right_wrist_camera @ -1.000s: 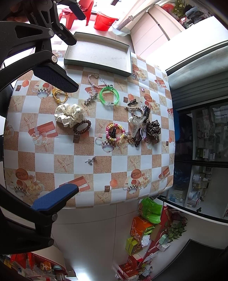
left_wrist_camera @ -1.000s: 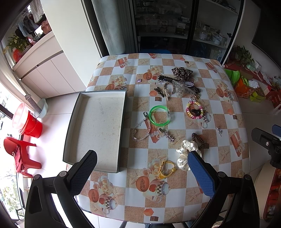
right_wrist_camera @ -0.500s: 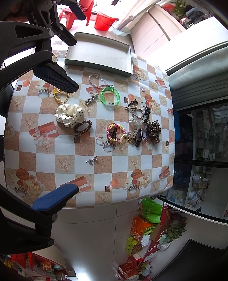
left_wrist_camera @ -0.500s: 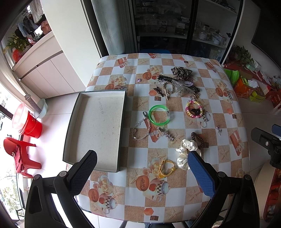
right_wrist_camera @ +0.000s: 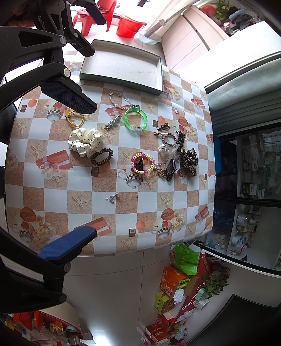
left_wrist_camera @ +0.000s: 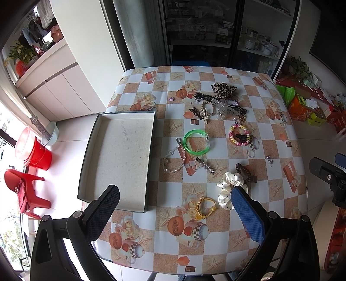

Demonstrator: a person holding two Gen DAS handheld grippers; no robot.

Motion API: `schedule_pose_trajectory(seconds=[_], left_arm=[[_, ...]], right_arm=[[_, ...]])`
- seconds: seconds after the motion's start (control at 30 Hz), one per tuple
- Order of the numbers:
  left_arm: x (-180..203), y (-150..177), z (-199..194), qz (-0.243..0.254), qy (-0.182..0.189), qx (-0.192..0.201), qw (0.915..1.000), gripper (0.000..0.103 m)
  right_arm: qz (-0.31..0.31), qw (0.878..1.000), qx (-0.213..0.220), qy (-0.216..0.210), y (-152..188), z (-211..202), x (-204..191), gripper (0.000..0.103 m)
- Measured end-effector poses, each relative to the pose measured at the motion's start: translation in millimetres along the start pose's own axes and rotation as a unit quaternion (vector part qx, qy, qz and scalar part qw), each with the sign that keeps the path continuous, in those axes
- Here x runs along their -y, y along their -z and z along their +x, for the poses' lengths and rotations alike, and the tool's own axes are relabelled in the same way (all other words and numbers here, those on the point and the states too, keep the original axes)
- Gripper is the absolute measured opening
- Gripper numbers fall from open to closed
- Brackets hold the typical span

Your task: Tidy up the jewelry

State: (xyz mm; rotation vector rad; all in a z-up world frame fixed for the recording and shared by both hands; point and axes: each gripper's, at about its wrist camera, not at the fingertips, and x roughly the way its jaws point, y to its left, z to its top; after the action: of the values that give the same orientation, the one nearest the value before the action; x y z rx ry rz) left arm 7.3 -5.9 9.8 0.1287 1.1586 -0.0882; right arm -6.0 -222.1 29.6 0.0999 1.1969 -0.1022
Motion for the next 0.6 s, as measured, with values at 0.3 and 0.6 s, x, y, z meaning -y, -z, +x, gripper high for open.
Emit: schedule_pose_trajectory(seconds=[0.3, 0.6], left_arm=[[-0.2, 1.0, -0.3, 0.000, 0.000, 0.000, 1.0000, 0.103], [0.1, 0.6, 0.0, 0.000, 0.000, 0.000, 1.0000, 0.103]], right_arm=[[0.000, 1.000, 0.000, 0.000, -0.1, 0.4, 0.0, 0.103], [0.000, 1.000, 0.000, 0.000, -0.9, 0.9, 0.8, 0.103]])
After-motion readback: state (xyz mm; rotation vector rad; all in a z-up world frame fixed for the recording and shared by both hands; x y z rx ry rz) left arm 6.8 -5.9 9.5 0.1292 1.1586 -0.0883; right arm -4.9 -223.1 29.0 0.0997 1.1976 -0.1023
